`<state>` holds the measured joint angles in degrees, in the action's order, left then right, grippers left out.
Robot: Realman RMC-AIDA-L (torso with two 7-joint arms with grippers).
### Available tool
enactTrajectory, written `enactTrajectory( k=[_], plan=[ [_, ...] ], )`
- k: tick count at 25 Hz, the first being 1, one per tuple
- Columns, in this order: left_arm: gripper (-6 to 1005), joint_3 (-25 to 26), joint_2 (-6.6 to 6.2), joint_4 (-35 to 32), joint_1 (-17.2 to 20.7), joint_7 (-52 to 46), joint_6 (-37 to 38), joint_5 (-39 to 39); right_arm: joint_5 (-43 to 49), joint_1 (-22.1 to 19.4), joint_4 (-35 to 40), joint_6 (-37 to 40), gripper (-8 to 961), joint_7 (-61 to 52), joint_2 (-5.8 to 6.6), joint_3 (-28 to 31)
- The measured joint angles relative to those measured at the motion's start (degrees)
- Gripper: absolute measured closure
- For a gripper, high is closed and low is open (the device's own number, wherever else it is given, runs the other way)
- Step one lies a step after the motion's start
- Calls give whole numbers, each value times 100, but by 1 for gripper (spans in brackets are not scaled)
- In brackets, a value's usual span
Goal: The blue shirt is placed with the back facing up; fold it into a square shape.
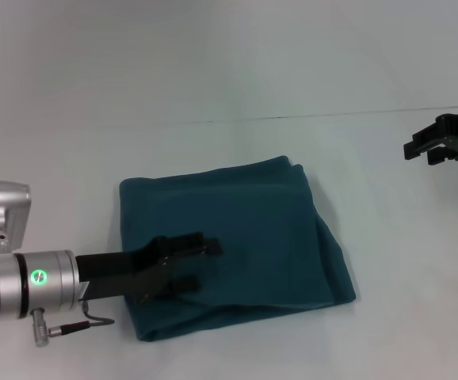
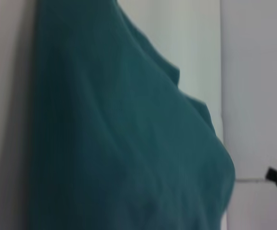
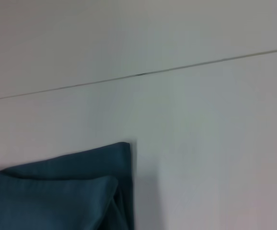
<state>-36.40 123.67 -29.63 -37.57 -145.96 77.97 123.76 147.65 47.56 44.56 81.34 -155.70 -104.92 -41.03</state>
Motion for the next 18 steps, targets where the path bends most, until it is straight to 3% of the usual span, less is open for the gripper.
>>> enactTrajectory(
  k=[9, 15, 18],
  plan=[
    [126, 502, -151, -1057, 503, 42, 990, -681, -417, 155, -209, 266, 506, 206, -221, -39],
    [125, 688, -188, -1086, 592, 47, 1002, -665, -587, 399, -653, 140, 508, 312, -382, -45],
    [125, 688, -188, -1081, 598, 69, 964, -663, -696, 473, -819, -38, 509, 314, -546, -2]
  ],
)
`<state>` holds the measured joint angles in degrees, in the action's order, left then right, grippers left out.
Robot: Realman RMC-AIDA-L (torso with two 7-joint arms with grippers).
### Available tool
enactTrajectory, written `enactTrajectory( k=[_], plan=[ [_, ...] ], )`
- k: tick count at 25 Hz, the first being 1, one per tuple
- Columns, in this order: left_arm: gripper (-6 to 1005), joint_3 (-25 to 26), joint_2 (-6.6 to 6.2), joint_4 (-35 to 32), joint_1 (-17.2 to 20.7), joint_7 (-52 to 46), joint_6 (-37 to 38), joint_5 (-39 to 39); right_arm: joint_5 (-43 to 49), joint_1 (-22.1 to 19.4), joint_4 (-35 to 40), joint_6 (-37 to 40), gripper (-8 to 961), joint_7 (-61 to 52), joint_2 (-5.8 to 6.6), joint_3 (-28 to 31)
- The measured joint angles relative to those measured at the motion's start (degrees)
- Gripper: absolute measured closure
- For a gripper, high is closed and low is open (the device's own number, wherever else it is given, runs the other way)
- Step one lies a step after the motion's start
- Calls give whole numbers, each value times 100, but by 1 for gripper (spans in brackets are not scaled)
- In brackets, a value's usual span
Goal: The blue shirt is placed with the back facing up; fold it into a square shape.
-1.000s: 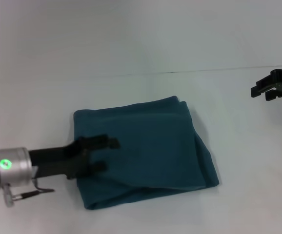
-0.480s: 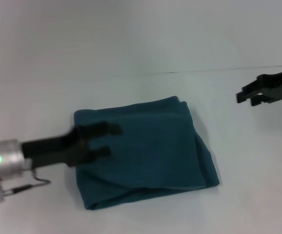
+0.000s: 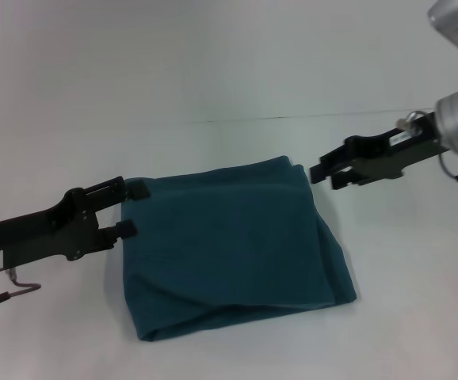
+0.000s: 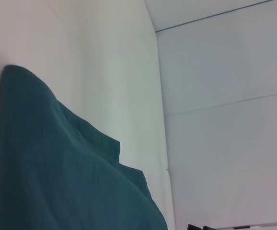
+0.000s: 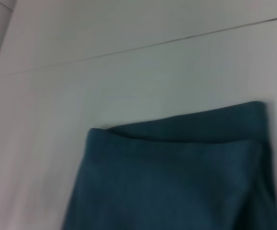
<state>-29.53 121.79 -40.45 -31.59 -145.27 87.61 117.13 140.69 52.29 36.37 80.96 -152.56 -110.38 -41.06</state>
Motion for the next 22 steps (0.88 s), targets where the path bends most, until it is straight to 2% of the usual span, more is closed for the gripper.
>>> enactTrajectory(
  k=[1, 2, 4, 5, 6, 10, 12, 14, 17, 19, 22],
  plan=[
    [125, 0, 1, 5, 1, 11, -21, 0, 0, 0, 0, 0, 509, 0, 0, 0],
    [125, 0, 3, 8, 1, 26, -44, 0, -127, 0, -81, -114, 509, 3, -60, 8],
    [125, 0, 13, 8, 2, 45, -89, 0, -469, -28, -295, -446, 510, 67, -192, -11],
    [125, -2, 15, 8, 3, 51, -109, 0, -662, -43, -553, -754, 510, 160, -305, -33],
    [125, -4, 17, 8, 3, 54, -126, 0, -662, -43, -553, -754, 510, 160, -305, -33],
    [125, -6, 18, 20, 11, 70, -185, 0, -749, 10, -963, -1230, 511, 271, -463, -46],
    [125, -3, 20, 30, 12, 91, -193, 1, -707, 30, -1025, -1473, 512, 244, -501, -229],
    [125, -2, 21, 33, 13, 107, -207, 2, -520, 50, -1044, -1807, 512, 5, -509, -543],
    [126, -1, 20, 37, 13, 112, -229, 3, -54, 81, -946, -2075, 513, -483, -439, -903],
    [126, 0, 16, 37, 11, 114, -228, 3, 8, 48, -687, -1817, 514, -532, -374, -890],
    [126, -10, -12, 17, 9, 198, -219, 6, -434, -228, 46, -1046, 514, -177, -306, -676]
  ],
)
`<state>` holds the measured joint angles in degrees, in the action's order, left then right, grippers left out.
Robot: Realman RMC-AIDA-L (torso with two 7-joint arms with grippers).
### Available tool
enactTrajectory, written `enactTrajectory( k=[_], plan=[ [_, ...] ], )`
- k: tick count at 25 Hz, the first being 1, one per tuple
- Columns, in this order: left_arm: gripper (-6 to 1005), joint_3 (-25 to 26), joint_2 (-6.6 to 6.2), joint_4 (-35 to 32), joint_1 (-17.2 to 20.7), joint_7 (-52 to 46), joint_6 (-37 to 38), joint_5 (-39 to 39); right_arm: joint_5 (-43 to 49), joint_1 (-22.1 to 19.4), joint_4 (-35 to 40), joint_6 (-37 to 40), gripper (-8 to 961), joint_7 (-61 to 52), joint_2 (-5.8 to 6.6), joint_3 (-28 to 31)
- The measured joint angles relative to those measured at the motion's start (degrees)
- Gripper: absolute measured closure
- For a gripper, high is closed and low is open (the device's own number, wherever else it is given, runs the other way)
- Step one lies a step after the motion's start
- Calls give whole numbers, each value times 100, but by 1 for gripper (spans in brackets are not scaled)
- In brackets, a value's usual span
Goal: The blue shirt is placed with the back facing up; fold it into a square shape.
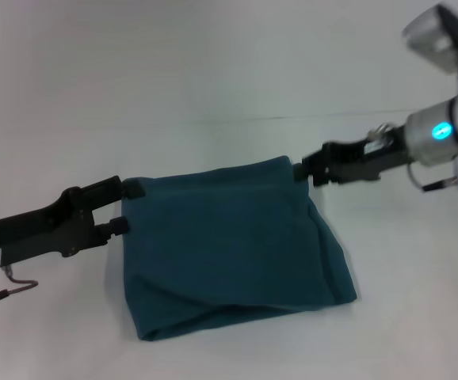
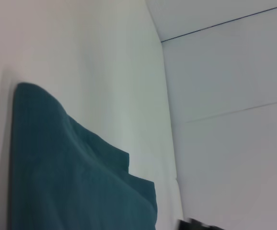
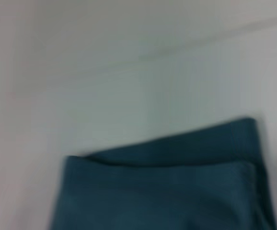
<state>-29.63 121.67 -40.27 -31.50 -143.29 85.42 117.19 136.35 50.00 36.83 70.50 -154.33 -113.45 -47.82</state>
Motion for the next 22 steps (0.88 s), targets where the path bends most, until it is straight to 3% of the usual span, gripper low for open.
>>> enactTrajectory(
  k=[3, 6, 11, 15, 22],
  plan=[
    [126, -18, -101, 9, 15, 437, 193, 46, -655, -351, 481, 864, 515, 721, 107, 136],
    [126, -23, -225, -63, 41, 1126, 636, 327, -947, -640, 490, 1400, 516, 1309, 216, 176],
    [125, -94, -293, -448, 32, 2288, 1655, 1103, -989, -991, 466, 2288, 524, 2424, 207, 135],
    [125, -398, -254, -514, 14, 2803, 1996, 1320, -749, -1067, 465, 2718, 518, 3191, 62, 49],
    [125, -601, -90, -473, 53, 3271, 1728, 1341, -126, -1082, 364, 2179, 511, 3765, -454, -72]
  ],
)
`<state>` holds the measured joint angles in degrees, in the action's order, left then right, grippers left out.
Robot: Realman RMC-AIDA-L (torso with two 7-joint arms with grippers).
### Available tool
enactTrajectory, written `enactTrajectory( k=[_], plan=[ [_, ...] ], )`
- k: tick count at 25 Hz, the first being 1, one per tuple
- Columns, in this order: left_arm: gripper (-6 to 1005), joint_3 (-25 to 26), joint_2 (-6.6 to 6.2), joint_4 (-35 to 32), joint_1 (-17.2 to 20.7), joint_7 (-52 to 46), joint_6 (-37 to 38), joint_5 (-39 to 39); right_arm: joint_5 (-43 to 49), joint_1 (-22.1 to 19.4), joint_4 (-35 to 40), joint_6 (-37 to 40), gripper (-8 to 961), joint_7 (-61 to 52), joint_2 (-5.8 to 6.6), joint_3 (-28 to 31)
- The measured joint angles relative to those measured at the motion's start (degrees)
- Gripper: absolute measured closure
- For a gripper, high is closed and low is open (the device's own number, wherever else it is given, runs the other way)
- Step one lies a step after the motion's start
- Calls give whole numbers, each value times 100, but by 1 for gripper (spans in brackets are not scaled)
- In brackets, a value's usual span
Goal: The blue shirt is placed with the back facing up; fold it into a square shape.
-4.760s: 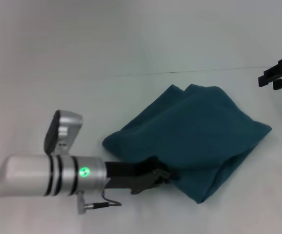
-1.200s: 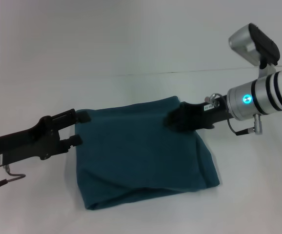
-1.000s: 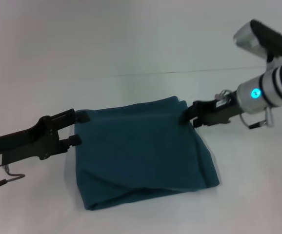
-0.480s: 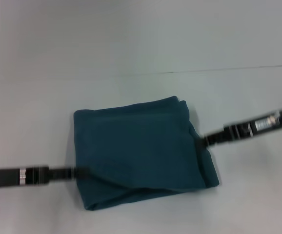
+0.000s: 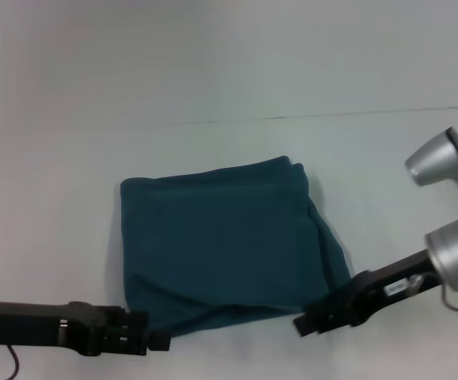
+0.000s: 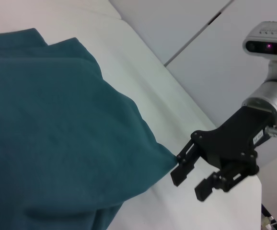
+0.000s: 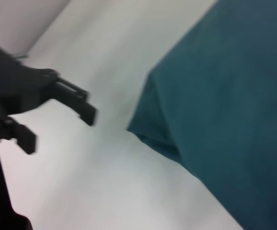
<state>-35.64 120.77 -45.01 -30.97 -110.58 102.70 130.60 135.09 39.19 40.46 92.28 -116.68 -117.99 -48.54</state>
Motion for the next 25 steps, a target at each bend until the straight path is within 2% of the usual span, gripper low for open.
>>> enactTrajectory(
  k=[1, 3, 6, 9, 14, 19, 25],
  plan=[
    [125, -16, 21, 4, 2, 3, -32, 0, -17, 1, -10, -29, 512, 107, -70, 7],
    [125, -34, 50, 4, 4, 14, -53, 2, -117, 1, -44, -58, 513, 246, -132, 28],
    [125, -14, 58, 4, 13, 13, -70, 3, -420, 0, -78, 150, 515, 381, -144, 14],
    [126, -26, 54, 3, 20, -5, -87, 3, -583, 5, -43, 393, 517, 391, -103, 3],
    [125, -56, 83, 32, 15, -24, -171, 5, -563, 58, -85, 413, 342, 395, -92, -132],
    [126, -55, 51, 144, -50, -281, -266, 9, -562, 61, -60, 383, 232, 434, -98, -276],
    [126, -156, 55, 126, -38, -230, -303, 9, -562, 63, -42, 414, 237, 484, -76, -294]
  ],
)
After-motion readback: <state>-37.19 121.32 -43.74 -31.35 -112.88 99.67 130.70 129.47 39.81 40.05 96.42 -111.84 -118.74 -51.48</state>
